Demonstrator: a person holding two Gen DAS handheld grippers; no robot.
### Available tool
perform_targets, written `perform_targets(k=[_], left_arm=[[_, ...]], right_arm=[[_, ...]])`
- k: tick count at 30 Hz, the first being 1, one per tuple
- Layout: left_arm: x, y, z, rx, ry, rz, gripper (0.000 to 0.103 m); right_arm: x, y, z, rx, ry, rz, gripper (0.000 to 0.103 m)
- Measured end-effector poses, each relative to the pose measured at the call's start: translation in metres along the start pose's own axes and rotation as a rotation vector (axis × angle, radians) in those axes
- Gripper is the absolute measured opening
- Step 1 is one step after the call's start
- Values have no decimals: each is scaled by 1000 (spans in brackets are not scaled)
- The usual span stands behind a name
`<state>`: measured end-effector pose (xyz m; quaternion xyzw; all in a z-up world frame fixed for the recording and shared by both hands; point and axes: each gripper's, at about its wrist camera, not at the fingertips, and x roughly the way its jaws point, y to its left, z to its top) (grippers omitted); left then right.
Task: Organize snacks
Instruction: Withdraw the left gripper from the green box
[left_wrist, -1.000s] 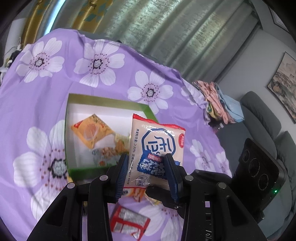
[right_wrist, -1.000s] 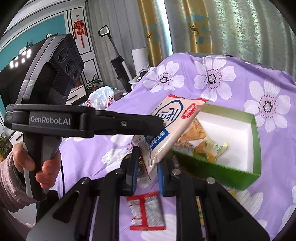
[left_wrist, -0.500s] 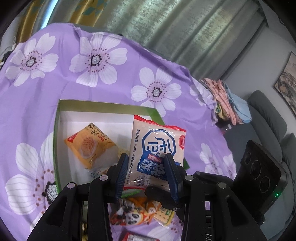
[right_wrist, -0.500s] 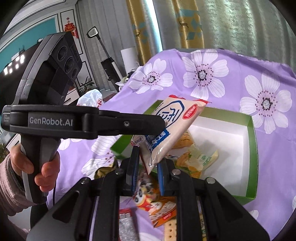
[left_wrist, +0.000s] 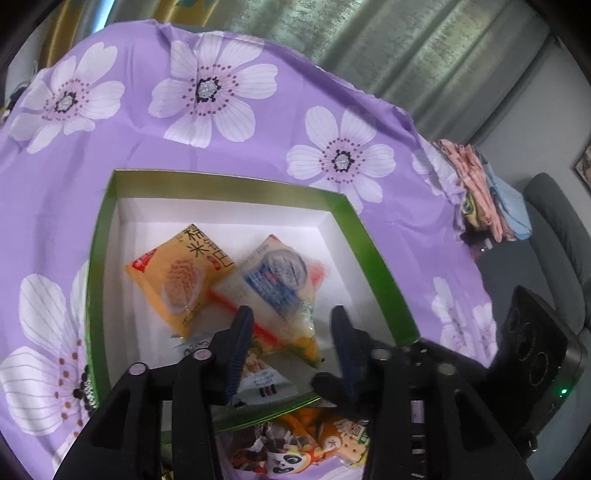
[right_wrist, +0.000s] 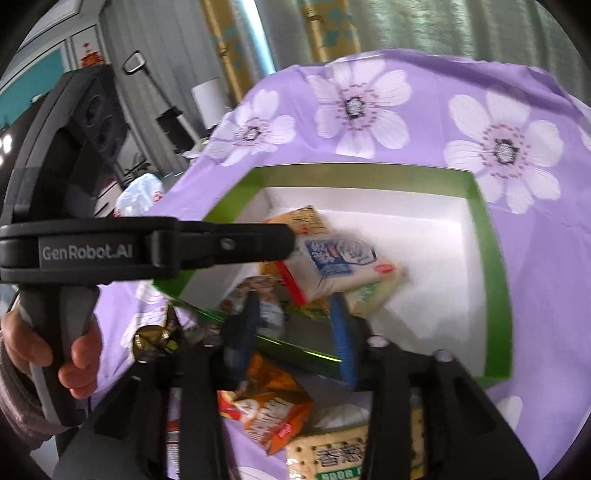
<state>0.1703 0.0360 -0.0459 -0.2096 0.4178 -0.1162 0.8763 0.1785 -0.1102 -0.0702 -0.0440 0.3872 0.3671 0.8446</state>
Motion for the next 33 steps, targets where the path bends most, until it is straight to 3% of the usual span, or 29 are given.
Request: perform_targets(k=[2,8,14,21,24,33], left_arm=[[-6,-1,-2,2,-8,11,77],[-36,-12,-17,23,-33,39,79],[-66,-24,-46,52,-44,60,94],[-89,-32,-86,38,-21,68,99],[-93,-32,-103,12,-4,63,100],[-92,-29,-143,-29,55,82,100]], right_arm=[[-6,-1,-2,-5,-10,-20,47],[-38,5,-11,-7,-63,-83,61],[-86,18,-32,-1,-132,-113,71],[-124,36,-60,-11,-146,-125,73],[-134,43,-73,-11,-152,-129,81],[-143,59,-109,-4,-118,-125,82]])
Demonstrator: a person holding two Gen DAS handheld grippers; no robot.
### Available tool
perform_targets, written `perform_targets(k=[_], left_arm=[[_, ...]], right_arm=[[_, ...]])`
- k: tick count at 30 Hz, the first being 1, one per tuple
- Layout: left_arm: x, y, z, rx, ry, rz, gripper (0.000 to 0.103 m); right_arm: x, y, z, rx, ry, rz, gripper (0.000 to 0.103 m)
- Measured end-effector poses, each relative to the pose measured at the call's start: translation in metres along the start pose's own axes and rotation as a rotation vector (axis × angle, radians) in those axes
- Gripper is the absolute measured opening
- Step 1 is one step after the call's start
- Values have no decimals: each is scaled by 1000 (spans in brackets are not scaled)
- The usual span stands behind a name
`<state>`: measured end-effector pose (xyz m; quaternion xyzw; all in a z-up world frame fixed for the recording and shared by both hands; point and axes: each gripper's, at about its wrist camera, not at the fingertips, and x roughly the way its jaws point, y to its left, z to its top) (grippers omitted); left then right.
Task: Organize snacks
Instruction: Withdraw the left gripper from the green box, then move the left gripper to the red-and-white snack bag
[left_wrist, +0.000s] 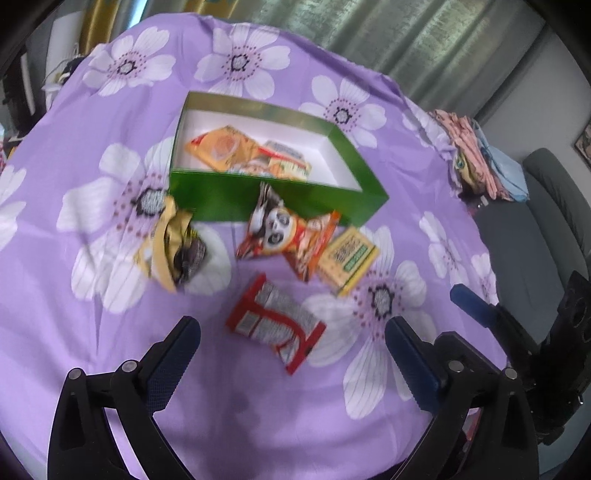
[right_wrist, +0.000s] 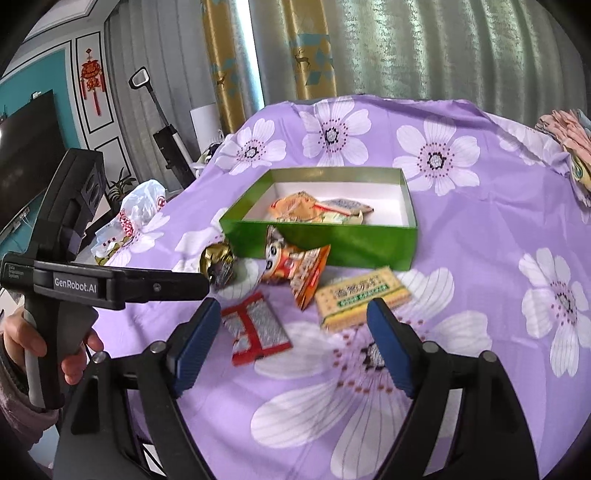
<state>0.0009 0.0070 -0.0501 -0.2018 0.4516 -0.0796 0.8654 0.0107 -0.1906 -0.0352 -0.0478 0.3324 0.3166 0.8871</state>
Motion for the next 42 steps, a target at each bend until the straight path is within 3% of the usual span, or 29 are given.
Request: perform_targets(k=[9,18,22,33,42], left_arm=[[2,2,-27,0,20,3,100],[13,15,-43,5,-28,25,100],[25,21,-47,-5,3,27,100],[41,17,-25,-76,14,-51,100],[55,20,-22,-100,32,-23,94]], right_arm=[[6,9,-27,21,31,41,82],[33,8,-54,55,93,115,82],[50,8,-62,62,129,141,82],[104,8,-39,19,218,207,82],[124,20,-30,-68,272,236,83]])
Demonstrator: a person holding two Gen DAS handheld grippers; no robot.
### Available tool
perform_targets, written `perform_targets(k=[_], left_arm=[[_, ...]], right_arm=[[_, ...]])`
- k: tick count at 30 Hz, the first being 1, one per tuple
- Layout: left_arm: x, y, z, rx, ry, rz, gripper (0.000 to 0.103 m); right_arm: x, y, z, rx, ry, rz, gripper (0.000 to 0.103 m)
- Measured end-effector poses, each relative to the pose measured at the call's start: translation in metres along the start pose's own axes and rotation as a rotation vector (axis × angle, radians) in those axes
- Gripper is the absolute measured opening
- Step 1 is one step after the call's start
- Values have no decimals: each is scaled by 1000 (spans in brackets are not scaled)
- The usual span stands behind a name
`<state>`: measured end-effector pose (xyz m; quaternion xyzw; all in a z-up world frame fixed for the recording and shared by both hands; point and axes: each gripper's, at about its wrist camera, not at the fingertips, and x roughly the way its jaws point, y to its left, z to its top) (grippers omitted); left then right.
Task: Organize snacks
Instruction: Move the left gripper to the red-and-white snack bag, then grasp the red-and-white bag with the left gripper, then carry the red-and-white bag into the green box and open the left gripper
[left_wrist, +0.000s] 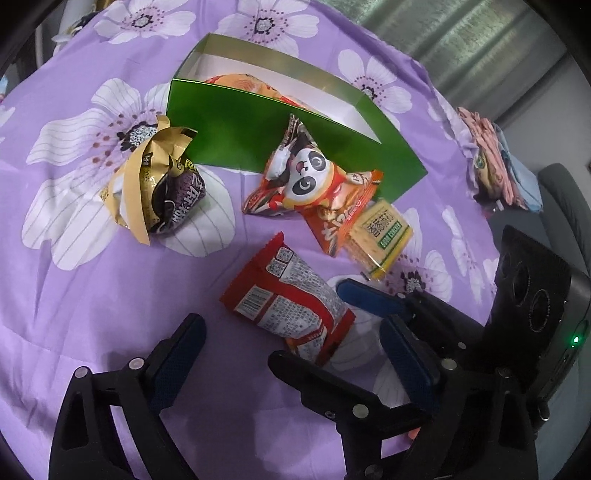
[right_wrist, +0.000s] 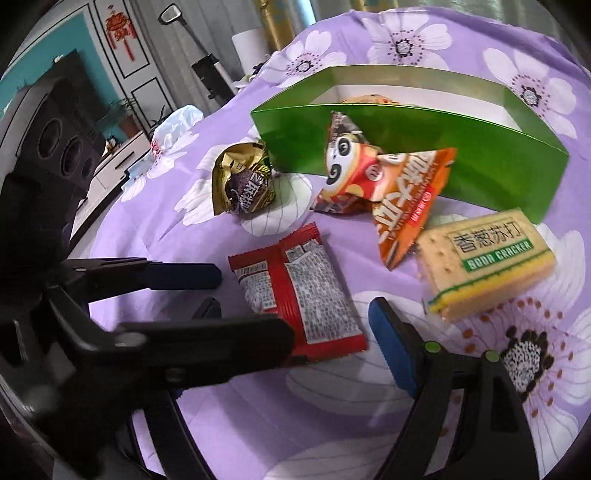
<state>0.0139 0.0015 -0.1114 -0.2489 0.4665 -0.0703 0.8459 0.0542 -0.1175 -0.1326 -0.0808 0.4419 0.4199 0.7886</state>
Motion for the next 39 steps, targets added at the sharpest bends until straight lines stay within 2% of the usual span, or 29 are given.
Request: perform_targets(k=[1,2,3,4,7,9,11,18,25,39], left_arm=[[0,0,1,-2,-3,-2,94],[0,1,1,-1,-6,-2,85],[1,1,0,-1,-5,0,71],[2,2,0,-4,-1,2,68],[2,4,-2,-10,-10,3,63],[-1,9,-2,-33,-11,-6,53],[-5,14,-3,-49,-8,-25,47],[-20,7,-16,-25,-13,-56,47],[-45,-11,-23,52,-55,-57,47],[-81,-44,-17,145,-138,-74,47]], right_arm=[[0,0,1,0,-1,2,79],[1,0,1,1,1,5,72],[1,0,1,0,4,2,67],[0,0,1,-5,5,-5,54],[1,3,2,-19,8,-14,51],[1,5,2,-20,5,-26,51],[-1,7,0,-15,-4,-31,47],[-16,22,-11,7,-50,-52,45],[-42,43,-15,-22,-106,-95,45],[-91,61,-10,-71,-230,-140,45]])
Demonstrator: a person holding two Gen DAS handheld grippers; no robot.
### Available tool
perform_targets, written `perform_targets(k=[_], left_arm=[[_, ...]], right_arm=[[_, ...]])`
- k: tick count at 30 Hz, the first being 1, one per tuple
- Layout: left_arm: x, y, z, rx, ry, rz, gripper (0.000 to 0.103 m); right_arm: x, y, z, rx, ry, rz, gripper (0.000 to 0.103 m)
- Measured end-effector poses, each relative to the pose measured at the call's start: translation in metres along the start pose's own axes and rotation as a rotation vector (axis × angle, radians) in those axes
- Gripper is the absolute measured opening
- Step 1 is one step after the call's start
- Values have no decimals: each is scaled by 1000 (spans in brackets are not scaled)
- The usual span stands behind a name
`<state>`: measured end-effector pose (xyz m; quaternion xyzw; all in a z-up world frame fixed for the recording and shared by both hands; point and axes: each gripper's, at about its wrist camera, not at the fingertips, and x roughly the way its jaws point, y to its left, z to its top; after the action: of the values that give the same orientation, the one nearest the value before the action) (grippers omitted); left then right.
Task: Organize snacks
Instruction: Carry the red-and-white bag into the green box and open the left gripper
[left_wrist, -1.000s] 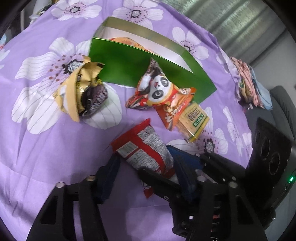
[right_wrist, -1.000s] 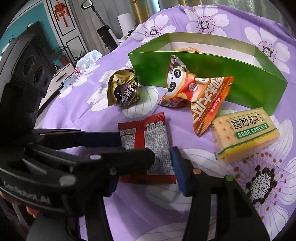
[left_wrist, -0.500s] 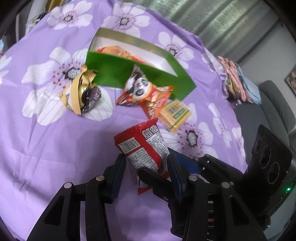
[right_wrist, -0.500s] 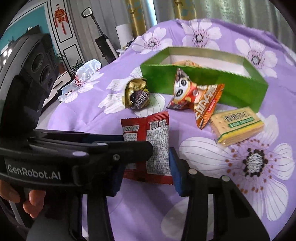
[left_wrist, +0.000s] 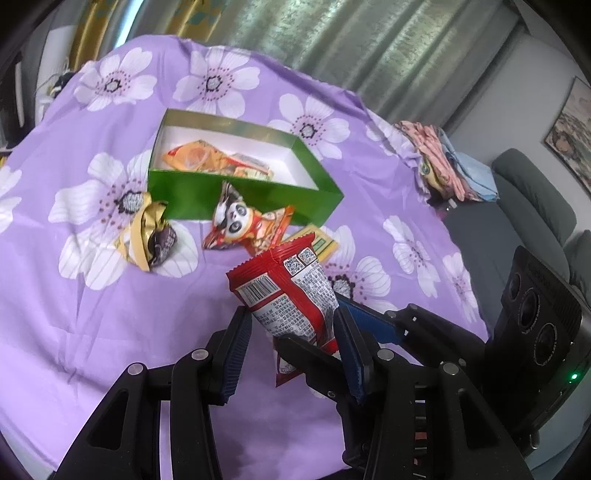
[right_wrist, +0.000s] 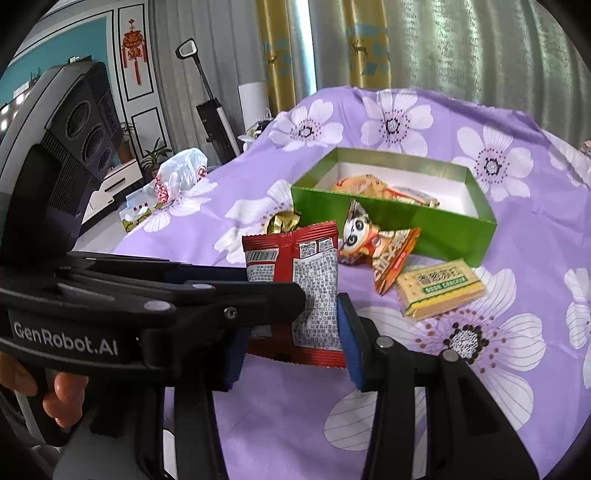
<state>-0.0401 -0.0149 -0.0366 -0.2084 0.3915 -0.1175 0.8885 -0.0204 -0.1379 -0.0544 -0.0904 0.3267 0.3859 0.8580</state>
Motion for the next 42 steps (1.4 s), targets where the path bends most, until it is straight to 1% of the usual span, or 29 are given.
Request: perform_targets(k=[17,31,42], left_arm=[[-10,-20,13,78,-34,20,47],[1,-33,24,134,-26,47,47],[12,-39,32,154,-16,58,47]], right_arm=[[-15,-4,12,2,-66,-12,45],[-16,-16,15,14,-93,-23,45],[-12,-29,17,36,-105,-20,45]])
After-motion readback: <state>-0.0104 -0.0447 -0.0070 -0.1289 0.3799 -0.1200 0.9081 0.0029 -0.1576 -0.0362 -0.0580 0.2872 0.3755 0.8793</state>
